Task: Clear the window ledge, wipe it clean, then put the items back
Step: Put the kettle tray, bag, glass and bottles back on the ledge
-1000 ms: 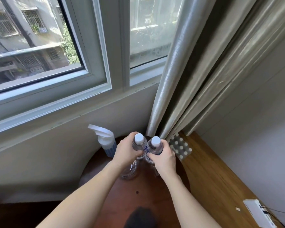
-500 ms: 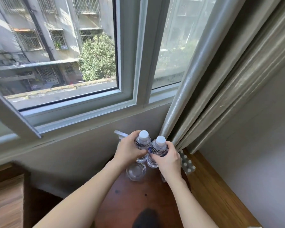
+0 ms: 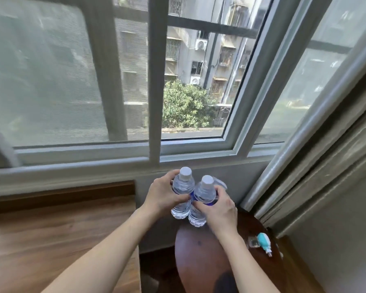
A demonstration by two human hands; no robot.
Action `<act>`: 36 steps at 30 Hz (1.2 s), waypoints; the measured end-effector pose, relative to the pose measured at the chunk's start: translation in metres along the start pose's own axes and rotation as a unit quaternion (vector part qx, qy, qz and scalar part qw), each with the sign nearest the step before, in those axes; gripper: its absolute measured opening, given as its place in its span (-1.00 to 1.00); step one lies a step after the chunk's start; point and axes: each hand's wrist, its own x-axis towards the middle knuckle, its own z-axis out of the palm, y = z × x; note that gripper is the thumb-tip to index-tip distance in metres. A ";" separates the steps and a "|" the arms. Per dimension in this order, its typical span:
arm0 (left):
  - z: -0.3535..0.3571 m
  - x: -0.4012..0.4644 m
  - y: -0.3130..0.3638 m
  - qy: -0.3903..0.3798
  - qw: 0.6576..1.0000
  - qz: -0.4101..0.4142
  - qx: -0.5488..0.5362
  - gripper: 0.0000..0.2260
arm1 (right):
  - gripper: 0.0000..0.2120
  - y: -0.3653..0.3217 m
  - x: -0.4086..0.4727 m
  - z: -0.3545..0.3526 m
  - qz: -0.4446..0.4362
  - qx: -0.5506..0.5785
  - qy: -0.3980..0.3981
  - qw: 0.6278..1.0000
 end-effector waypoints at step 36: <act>-0.528 -0.287 -0.183 0.317 0.933 -0.144 0.093 -0.43 | -0.47 -0.410 -0.263 0.353 -0.230 0.053 -0.262 0.936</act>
